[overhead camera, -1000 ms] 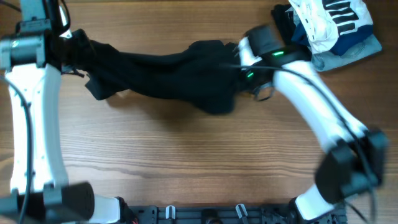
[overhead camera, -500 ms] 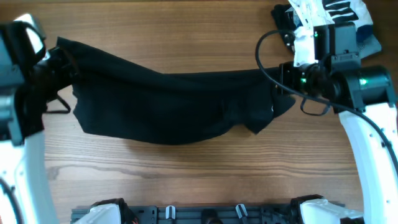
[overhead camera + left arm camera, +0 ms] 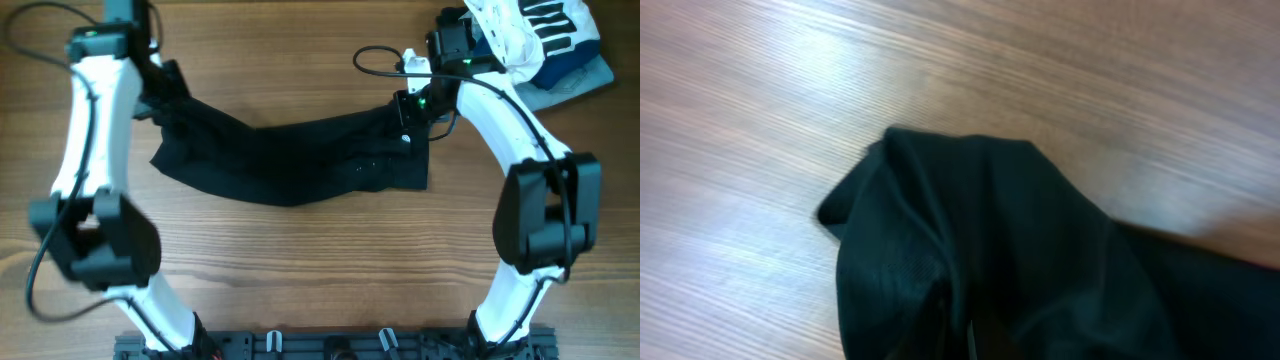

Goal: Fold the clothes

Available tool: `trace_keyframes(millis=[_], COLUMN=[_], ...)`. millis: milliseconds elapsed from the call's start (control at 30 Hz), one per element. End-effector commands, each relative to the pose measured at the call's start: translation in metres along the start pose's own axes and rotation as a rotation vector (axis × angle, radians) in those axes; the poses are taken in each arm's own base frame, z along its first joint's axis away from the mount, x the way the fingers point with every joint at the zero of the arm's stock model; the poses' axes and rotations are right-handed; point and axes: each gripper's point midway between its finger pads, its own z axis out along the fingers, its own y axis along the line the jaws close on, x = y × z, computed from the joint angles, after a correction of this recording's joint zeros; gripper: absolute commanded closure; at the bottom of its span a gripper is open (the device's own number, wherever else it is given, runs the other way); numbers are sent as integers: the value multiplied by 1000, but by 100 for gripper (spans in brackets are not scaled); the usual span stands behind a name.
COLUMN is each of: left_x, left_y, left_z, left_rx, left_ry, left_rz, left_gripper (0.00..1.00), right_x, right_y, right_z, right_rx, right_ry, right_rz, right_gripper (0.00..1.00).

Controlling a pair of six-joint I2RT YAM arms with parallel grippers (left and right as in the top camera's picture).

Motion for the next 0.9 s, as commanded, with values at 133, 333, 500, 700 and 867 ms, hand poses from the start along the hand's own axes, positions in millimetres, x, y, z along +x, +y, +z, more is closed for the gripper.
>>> trace_keyframes(millis=[133, 333, 500, 700, 867], left_x=[-17, -17, -17, -15, -15], left_y=[-13, -8, -8, -8, -8], left_z=[56, 55, 55, 55, 55], left_rx=[-11, -14, -14, -16, -16], left_ry=[8, 11, 11, 18, 18], left_rz=[34, 24, 24, 25, 25], left_gripper=[96, 96, 96, 96, 96], right_x=[-34, 10, 29, 46, 43], right_y=[10, 9, -1, -1, 1], right_z=[-5, -11, -11, 4, 7], right_rx=[-63, -43, 19, 0, -17], right_ry=[-125, 36, 112, 140, 119], right_rz=[-58, 12, 73, 109, 126], right_gripper=[41, 32, 27, 28, 51])
